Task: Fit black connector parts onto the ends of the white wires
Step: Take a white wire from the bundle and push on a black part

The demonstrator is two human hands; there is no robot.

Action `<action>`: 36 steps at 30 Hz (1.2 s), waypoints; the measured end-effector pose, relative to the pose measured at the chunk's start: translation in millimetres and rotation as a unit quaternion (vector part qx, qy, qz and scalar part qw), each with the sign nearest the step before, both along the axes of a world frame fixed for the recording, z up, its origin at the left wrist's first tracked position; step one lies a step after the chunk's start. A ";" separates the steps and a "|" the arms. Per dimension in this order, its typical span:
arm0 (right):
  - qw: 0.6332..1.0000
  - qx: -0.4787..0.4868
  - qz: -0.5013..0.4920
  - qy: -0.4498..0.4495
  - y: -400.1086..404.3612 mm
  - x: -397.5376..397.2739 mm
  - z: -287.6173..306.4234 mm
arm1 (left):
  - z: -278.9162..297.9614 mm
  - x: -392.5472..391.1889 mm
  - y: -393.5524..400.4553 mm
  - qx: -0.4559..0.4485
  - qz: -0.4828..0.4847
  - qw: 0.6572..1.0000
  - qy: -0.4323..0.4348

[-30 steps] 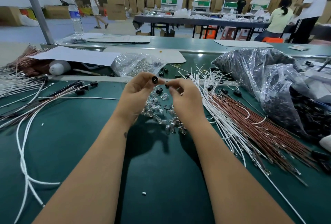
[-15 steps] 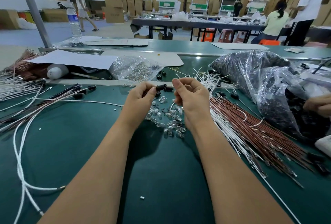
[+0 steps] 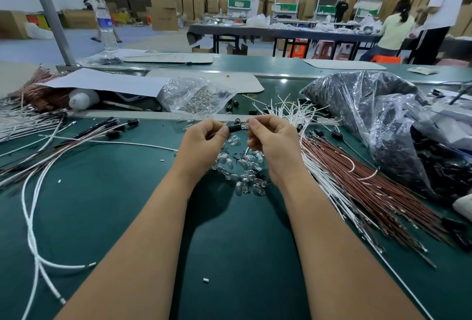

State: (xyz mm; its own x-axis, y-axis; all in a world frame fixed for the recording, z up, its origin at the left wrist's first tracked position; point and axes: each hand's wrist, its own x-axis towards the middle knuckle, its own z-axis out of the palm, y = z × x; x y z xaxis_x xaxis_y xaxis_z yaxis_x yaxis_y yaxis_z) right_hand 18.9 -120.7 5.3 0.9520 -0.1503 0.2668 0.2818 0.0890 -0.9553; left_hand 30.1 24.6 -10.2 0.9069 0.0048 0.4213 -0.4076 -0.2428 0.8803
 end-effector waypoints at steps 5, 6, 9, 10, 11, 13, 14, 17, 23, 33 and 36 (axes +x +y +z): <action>0.999 -0.036 0.008 -0.008 -0.8 1.4 -3.4 | -1.1 0.6 0.4 0.020 0.008 1.000 0.011; 0.999 -0.039 0.009 -0.009 -0.4 1.8 -3.9 | -1.1 0.6 0.5 0.027 0.007 1.000 0.014; 0.999 -0.037 -0.006 -0.003 1.2 4.0 -5.7 | -0.5 0.8 1.1 0.027 0.001 0.999 0.019; 0.999 -0.034 -0.014 0.002 1.3 4.6 -6.8 | -0.3 0.4 1.4 0.020 -0.002 1.000 0.021; 0.999 -0.031 -0.021 0.006 1.2 4.9 -8.0 | -0.1 -0.4 1.5 0.017 -0.005 1.000 0.020; 0.999 -0.028 -0.028 0.014 0.5 5.6 -10.2 | 0.0 -2.2 0.8 0.023 -0.011 1.000 0.007; 0.999 -0.026 -0.025 0.020 0.4 5.7 -11.5 | -0.3 -3.0 0.8 0.026 -0.012 1.000 0.001; 0.999 -0.003 0.001 0.035 1.5 5.5 -12.5 | -1.1 -2.4 1.8 0.021 -0.005 1.000 -0.002; 1.000 -0.004 0.006 0.025 1.1 6.1 -11.4 | -0.6 -1.6 2.9 -0.004 -0.014 1.000 0.011; 0.996 0.007 0.072 0.054 -3.1 4.8 -13.0 | -1.0 0.3 4.1 -0.047 -0.027 0.997 0.047; 0.993 0.050 0.079 0.071 -3.6 7.0 -9.0 | -0.9 1.5 3.6 -0.052 -0.031 0.997 0.050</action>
